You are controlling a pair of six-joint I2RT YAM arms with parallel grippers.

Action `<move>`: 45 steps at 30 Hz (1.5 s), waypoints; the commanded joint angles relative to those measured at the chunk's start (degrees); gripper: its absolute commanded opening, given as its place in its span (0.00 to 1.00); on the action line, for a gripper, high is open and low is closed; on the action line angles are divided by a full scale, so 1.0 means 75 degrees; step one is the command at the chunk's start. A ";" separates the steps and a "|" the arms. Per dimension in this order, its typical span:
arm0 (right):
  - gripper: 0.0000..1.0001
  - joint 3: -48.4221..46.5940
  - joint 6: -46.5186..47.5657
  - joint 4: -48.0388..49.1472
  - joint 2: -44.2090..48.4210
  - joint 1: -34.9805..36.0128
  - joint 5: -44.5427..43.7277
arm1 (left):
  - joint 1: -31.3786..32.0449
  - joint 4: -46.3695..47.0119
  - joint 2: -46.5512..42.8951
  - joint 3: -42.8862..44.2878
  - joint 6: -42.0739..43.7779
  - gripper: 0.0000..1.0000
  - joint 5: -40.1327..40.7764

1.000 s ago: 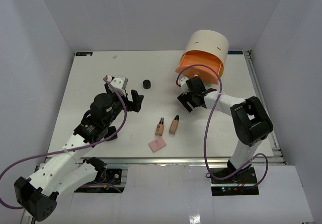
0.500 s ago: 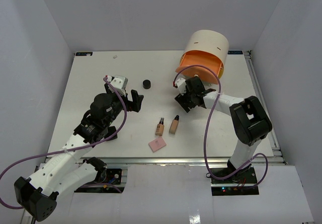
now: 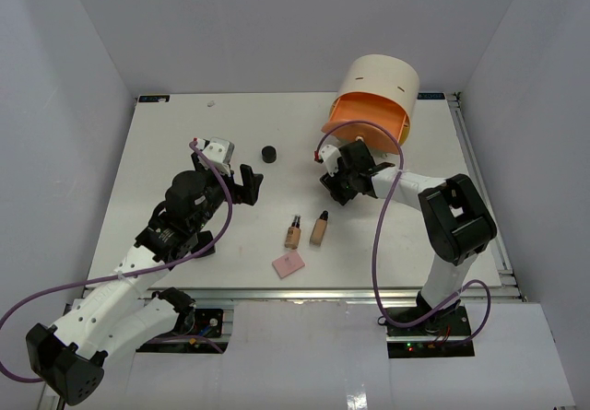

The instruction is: Organize the makeup

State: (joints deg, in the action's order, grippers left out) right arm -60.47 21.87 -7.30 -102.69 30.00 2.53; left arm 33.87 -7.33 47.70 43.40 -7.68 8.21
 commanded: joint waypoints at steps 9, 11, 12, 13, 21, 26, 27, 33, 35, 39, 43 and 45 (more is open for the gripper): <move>0.14 -0.0355 0.0536 -0.0561 0.1446 -0.0004 0.1901 | -0.0016 0.0052 -0.0087 -0.0021 0.0079 0.98 0.0113; 0.13 -0.0431 0.0642 -0.0698 0.1822 -0.0015 0.2321 | -0.0016 0.0063 -0.0069 -0.0021 0.0086 0.98 0.0124; 0.13 -0.0483 0.0666 -0.0801 0.1931 -0.0015 0.2482 | -0.0016 0.0064 -0.0068 -0.0030 0.0086 0.98 0.0124; 0.13 -0.0540 0.0698 -0.0916 0.2056 -0.0006 0.2636 | -0.0016 0.0054 -0.0058 -0.0032 0.0086 0.98 0.0124; 0.14 -0.1806 0.0581 -0.1687 0.3350 -0.0139 0.3489 | -0.0016 0.0058 -0.0050 -0.0038 0.0092 0.98 0.0148; 0.15 -0.3032 -0.0260 -0.1744 0.3394 -0.1257 0.3620 | -0.0005 0.0062 -0.0031 -0.0032 0.0098 0.98 0.0125; 0.15 -0.3379 -0.0406 -0.1737 0.3346 -0.1673 0.3607 | -0.0012 0.0055 -0.0024 -0.0032 0.0098 0.98 0.0124; 0.15 -0.4153 -0.1048 -0.1672 0.2861 -0.2958 0.3212 | -0.0016 0.0052 -0.0033 -0.0021 0.0095 0.98 0.0109; 0.16 -0.4108 -0.1100 -0.1664 0.2675 -0.3174 0.3080 | -0.0016 0.0044 -0.0033 -0.0024 0.0098 0.98 0.0089; 0.17 -0.3930 -0.1055 -0.1602 0.2301 -0.3368 0.2839 | -0.0016 0.0052 -0.0033 -0.0021 0.0095 0.98 0.0063; 0.18 -0.3940 -0.0992 -0.1572 0.1764 -0.3426 0.2731 | -0.0016 0.0052 -0.0033 -0.0030 0.0086 0.98 0.0043; 0.19 -0.3945 -0.0975 -0.1582 0.1585 -0.3426 0.2706 | -0.0016 0.0052 -0.0036 -0.0021 0.0086 0.98 0.0042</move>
State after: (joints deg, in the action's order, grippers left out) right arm -90.07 15.18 -20.25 -88.95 4.55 23.84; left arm 33.87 -7.33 47.94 43.40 -7.46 8.56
